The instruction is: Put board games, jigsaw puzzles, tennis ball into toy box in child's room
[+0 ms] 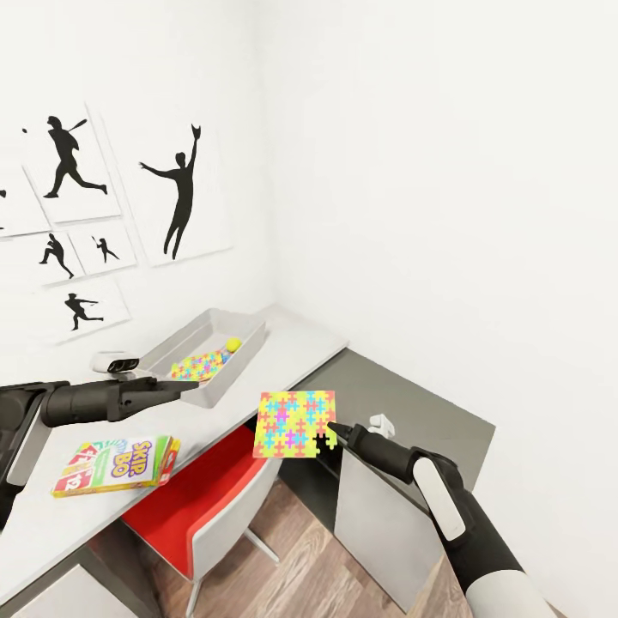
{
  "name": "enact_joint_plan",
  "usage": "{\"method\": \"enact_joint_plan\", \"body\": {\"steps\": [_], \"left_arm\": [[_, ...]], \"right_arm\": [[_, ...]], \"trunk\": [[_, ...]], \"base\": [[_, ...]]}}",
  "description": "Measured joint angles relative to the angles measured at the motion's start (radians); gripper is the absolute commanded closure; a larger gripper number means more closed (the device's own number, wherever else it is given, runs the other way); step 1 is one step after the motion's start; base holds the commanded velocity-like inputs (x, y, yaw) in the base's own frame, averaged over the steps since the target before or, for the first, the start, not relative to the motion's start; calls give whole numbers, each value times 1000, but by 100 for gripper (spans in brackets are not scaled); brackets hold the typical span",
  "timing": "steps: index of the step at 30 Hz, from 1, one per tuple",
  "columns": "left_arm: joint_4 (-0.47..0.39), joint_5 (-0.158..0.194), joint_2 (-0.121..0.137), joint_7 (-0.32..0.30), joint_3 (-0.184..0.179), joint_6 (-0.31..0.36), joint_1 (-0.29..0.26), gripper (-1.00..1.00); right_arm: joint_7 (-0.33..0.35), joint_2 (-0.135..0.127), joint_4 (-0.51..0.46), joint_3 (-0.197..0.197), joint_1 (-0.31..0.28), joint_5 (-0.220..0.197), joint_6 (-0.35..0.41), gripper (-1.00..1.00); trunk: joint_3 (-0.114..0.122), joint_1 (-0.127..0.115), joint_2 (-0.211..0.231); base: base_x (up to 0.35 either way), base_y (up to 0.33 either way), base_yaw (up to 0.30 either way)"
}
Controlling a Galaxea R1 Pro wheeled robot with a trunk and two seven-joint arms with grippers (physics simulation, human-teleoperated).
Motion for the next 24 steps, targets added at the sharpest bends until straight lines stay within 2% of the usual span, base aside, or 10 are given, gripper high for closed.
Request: {"method": "enact_joint_plan", "body": {"steps": [7, 15, 24], "left_arm": [[0, 0, 0, 0, 0, 0, 0, -100], [0, 0, 0, 0, 0, 0, 0, -100], [0, 0, 0, 0, -1, 0, 0, -100]], "right_arm": [[0, 0, 0, 0, 0, 1, 0, 100], [0, 0, 0, 1, 0, 1, 0, 100], [0, 0, 0, 0, 0, 2, 0, 100]], "trunk": [[1, 0, 0], [4, 0, 0], [9, 0, 0]], "base": [[0, 46, 93], [0, 99, 256], [0, 17, 271]]}}
